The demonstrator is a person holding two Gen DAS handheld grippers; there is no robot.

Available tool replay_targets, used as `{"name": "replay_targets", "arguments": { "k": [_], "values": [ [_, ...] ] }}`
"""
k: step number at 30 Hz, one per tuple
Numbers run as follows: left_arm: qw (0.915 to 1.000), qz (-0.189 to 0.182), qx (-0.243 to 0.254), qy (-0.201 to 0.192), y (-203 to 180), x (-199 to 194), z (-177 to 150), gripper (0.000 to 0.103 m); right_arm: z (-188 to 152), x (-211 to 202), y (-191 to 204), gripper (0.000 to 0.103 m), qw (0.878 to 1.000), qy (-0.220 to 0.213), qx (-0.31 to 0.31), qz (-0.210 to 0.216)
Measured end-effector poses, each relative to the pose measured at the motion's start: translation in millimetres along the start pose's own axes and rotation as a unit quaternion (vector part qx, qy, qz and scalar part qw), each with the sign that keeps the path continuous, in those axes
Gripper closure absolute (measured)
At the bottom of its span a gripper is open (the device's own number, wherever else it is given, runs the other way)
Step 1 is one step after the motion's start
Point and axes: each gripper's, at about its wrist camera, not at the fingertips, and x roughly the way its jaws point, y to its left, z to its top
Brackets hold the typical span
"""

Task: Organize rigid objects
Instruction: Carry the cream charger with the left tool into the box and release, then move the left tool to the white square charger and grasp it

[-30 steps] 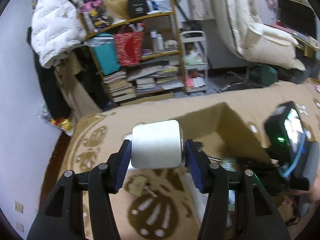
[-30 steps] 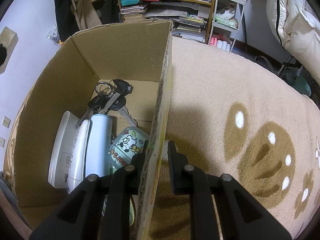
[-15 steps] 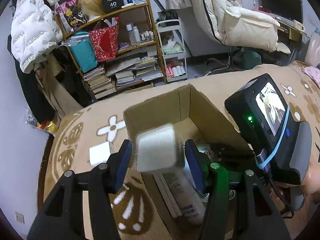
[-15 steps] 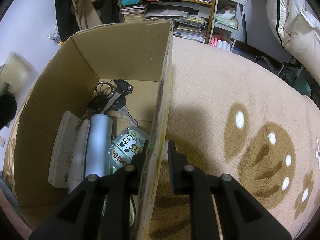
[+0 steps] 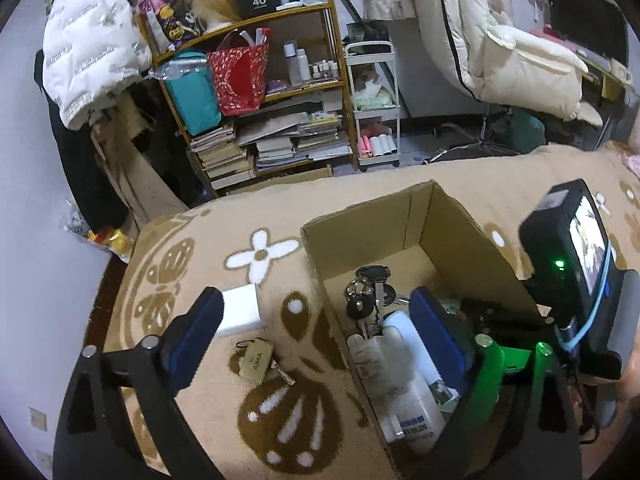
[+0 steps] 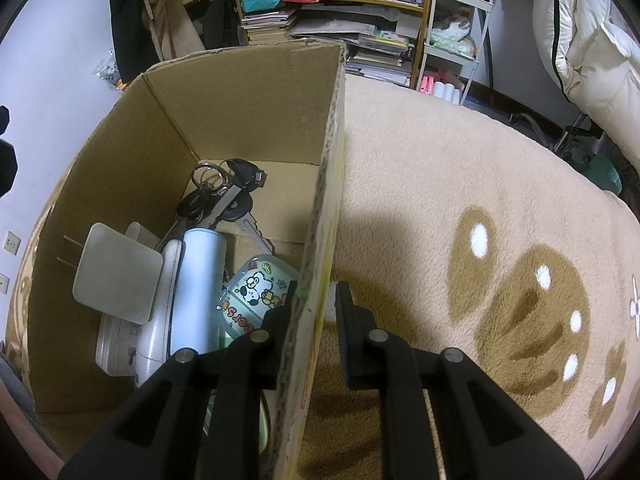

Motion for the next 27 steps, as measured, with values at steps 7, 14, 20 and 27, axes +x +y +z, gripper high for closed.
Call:
{"name": "replay_targets", "arguments": {
  "k": [7,14,20,27],
  "values": [
    [0.9992,0.022,-0.032,0.012,35.1,25.9,-1.8,0.003,0.1,0.0,0.4,0.087,1.000,0.000,0.000,0.000],
    [0.9936,0.058,-0.088,0.039,83.5,60.3,-3.8,0.003,-1.6,1.5,0.8,0.087,1.000,0.001,0.001,0.001],
    [0.9882,0.063,-0.127,0.057,118.1,95.6,-5.5,0.003,-3.6,2.9,2.1,0.087,1.000,0.001,0.004,0.003],
    [0.9837,0.070,-0.136,0.094,127.8,132.0,-18.2,0.003,-4.6,2.7,1.7,0.087,1.000,0.001,0.006,0.007]
  ]
}}
